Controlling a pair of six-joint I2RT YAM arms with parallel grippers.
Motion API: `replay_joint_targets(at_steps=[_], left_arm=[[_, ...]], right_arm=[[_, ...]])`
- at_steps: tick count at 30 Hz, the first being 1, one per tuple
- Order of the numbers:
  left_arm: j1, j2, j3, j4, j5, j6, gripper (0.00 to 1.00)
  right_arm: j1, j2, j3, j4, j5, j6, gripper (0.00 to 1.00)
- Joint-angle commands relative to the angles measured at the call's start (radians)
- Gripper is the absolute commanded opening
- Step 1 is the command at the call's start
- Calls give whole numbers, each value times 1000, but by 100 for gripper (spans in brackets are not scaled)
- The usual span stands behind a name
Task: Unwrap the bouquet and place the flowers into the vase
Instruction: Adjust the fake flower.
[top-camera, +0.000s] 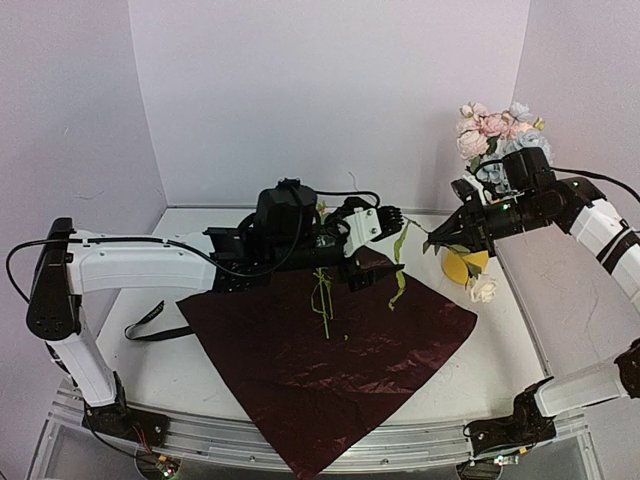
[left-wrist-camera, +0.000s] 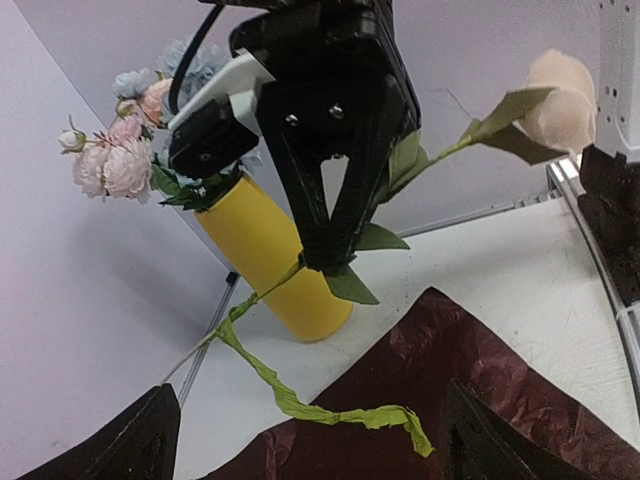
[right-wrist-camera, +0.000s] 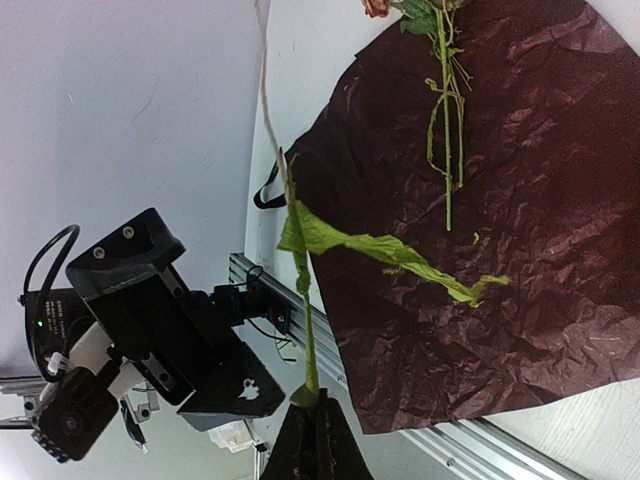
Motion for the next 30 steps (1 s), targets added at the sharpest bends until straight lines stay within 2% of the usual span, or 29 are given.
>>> replay_joint_targets(at_steps=[1, 13, 18, 24, 30], left_arm=[[-7, 56, 126, -101, -30, 64, 91], [-9, 153, 198, -95, -86, 31, 89], [-8, 178, 210, -95, -116, 17, 58], [-2, 206, 220, -92, -172, 6, 53], [23, 212, 229, -90, -186, -43, 34]], right_arm=[[19, 29, 50, -94, -23, -70, 0], [38, 34, 74, -118, -48, -76, 0], [40, 39, 99, -142, -53, -87, 0], [40, 40, 106, -166, -63, -98, 0], [40, 51, 115, -197, -63, -120, 0]])
